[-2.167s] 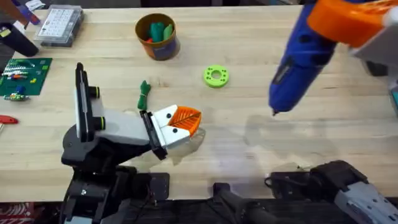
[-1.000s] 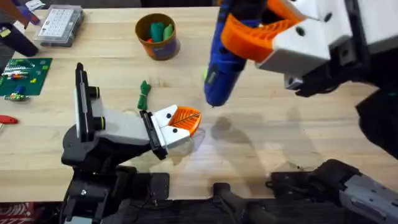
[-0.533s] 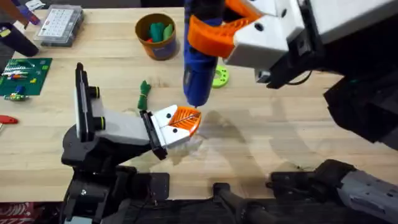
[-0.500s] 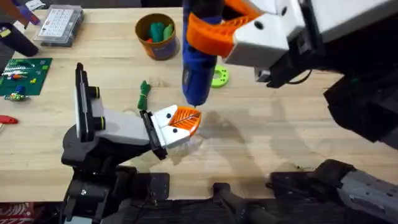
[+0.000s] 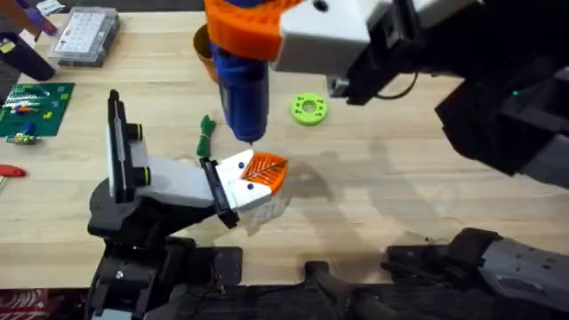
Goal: Pick up the gripper from the table and insert it into the empty holder that is missing its gripper. Then pick up a screw, insert it into the mounting hole, and use the screwdriver to tighten it. Finally, clean up the table by picking up the vegetable and placing it into the bucket.
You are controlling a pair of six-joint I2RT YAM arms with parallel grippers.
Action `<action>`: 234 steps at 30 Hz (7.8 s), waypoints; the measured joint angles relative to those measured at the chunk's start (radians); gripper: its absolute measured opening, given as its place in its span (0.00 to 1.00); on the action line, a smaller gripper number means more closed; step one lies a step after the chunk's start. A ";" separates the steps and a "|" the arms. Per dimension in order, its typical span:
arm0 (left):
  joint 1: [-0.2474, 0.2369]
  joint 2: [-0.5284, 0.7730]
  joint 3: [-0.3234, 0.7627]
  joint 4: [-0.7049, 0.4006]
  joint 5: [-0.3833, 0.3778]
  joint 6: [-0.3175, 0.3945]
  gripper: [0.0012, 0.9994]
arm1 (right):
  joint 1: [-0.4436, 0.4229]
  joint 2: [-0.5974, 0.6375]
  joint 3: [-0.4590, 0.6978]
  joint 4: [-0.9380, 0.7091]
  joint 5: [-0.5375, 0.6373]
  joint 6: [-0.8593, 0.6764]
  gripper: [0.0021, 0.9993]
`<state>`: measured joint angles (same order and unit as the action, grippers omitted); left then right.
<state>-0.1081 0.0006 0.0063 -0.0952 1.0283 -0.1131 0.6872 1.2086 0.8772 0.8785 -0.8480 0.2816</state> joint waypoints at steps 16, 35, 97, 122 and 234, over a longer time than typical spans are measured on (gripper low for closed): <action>0.000 0.000 0.000 0.000 0.000 0.000 0.02 | 0.063 0.122 0.124 0.002 -0.045 -0.042 0.02; 0.000 0.000 0.000 0.000 0.000 0.000 0.02 | 0.063 0.127 0.125 -0.003 -0.048 -0.051 0.02; 0.000 0.000 0.000 0.000 0.000 0.000 0.02 | 0.061 0.171 0.058 0.012 -0.033 -0.073 0.02; 0.000 0.000 0.000 0.000 0.000 0.000 0.02 | 0.061 0.171 0.010 0.008 -0.040 -0.073 0.02; 0.000 0.000 0.000 -0.001 0.003 0.000 0.02 | 0.068 0.183 -0.013 0.038 -0.022 -0.043 0.02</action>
<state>-0.1078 0.0006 0.0063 -0.0959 1.0317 -0.1135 0.7551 1.3914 0.8646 0.9161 -0.8703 0.2390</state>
